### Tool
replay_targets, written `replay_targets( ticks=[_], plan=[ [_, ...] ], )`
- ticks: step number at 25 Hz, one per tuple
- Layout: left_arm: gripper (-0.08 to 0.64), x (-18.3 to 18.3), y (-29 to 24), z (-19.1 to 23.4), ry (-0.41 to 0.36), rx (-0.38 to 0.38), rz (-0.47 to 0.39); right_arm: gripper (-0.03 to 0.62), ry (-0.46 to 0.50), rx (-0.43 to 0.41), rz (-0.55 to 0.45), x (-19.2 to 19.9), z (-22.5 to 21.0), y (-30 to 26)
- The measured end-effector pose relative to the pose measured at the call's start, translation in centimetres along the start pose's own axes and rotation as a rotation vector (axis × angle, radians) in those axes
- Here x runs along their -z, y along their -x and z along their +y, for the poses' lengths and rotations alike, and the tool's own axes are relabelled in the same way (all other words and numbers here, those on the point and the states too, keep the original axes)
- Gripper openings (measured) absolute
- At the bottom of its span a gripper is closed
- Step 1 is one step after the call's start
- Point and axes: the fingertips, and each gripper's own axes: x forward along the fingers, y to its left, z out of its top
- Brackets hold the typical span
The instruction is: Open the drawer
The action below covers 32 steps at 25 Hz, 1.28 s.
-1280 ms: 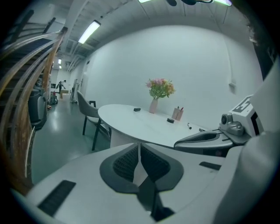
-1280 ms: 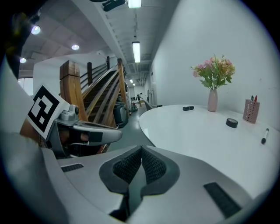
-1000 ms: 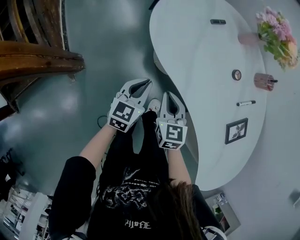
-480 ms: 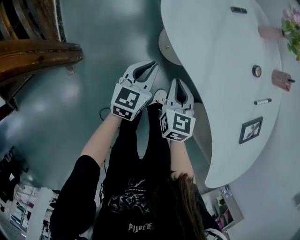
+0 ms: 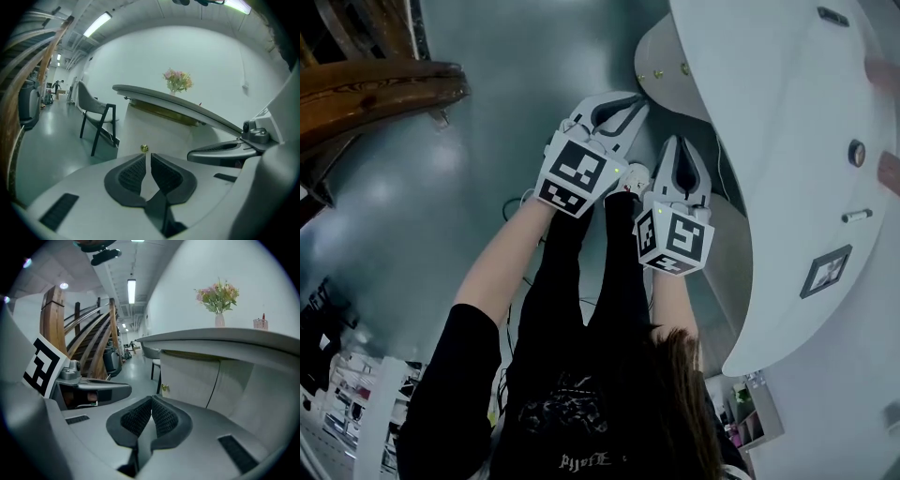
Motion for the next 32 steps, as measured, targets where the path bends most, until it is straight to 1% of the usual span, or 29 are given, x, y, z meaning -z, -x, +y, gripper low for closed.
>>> replay_targets(
  ticks=[3,6,9,12,14,17,18,22,25,28,32],
  plan=[
    [0.029,0.2,-1.2,0.8,0.004,0.013,-0.011,0.026,-0.005,0.011,0.011,1.2,-0.1,-0.7],
    [0.032,0.1,-2.6,1.7,-0.009,0.018,-0.016,0.026,-0.014,0.019,0.027,2.5,-0.1,-1.4],
    [0.097,0.1,-4.4,1.7,-0.022,0.054,-0.016,0.026,-0.015,0.024,0.041,3.2,-0.6,-1.8],
    [0.119,0.3,-6.0,1.9,-0.037,0.081,-0.011,0.026,-0.003,0.025,0.049,4.0,-0.8,-2.1],
    [0.156,0.9,-7.1,2.0,-0.052,0.087,0.007,0.026,-0.006,0.023,0.064,4.9,-0.9,-2.3],
    [0.219,1.3,-8.8,1.9,-0.113,0.093,0.030,0.026,-0.025,0.012,0.086,5.9,-1.1,-2.5],
    [0.219,1.4,-9.3,1.8,-0.127,0.097,0.037,0.026,-0.027,0.007,0.094,6.3,-1.0,-2.4],
    [0.218,1.3,-11.4,1.5,-0.126,0.111,0.042,0.026,-0.009,-0.018,0.122,7.2,-1.0,-2.1],
    [0.218,1.5,-12.8,1.4,-0.172,0.118,0.059,0.026,0.004,-0.044,0.129,7.2,-1.1,-2.3],
    [0.216,1.9,-13.7,1.3,-0.224,0.142,0.077,0.026,0.022,-0.061,0.134,7.3,-1.4,-2.3],
    [0.174,1.4,-14.2,1.3,-0.263,0.174,0.054,0.026,0.033,-0.068,0.155,8.0,-1.8,-2.3]
  ],
)
